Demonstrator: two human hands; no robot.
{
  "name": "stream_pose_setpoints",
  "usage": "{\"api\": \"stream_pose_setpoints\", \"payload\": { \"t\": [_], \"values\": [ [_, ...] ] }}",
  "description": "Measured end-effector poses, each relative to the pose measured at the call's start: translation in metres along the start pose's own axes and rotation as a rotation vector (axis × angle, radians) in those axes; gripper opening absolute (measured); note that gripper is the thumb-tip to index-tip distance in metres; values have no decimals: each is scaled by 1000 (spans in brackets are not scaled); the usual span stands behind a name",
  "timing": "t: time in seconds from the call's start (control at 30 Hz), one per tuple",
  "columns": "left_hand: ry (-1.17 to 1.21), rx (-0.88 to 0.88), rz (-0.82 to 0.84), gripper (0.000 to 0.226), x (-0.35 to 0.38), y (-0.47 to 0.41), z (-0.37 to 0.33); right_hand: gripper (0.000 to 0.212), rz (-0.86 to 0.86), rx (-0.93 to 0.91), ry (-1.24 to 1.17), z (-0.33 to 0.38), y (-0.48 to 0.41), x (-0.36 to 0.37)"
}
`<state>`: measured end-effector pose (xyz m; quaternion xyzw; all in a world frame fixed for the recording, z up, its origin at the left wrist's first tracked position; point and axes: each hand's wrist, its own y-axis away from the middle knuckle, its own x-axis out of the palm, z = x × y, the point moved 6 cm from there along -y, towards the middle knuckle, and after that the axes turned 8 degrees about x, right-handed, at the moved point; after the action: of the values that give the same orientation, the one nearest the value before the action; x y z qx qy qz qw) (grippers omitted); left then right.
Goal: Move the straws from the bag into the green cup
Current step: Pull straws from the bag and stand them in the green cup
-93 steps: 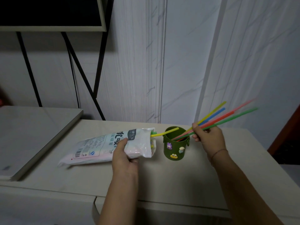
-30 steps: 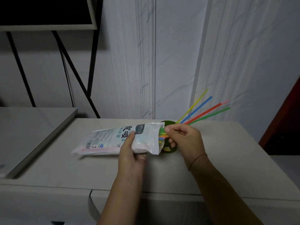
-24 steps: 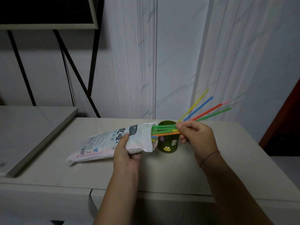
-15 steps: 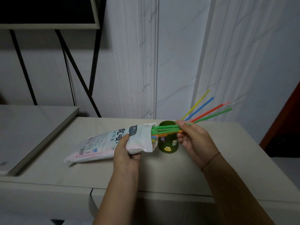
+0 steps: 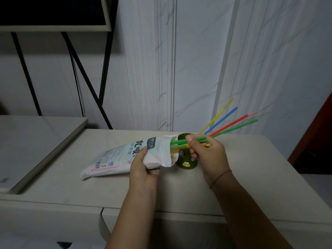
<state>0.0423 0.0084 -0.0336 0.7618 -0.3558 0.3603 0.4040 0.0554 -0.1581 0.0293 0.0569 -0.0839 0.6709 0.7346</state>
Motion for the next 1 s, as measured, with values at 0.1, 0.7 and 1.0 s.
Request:
{"api": "stream_pose_setpoints", "payload": {
  "t": [0.1,0.7,1.0],
  "values": [
    [19,10,-36,53,-5,-8,-10,6,-59,50,-113,3,-8,-18],
    [-14,46,-64,53,-5,-5,-15,6,164,182,-417,2,-10,-6],
    [4,72,-75,49,-7,-6,-21,9,28,53,-177,6,-10,-15]
  ]
}}
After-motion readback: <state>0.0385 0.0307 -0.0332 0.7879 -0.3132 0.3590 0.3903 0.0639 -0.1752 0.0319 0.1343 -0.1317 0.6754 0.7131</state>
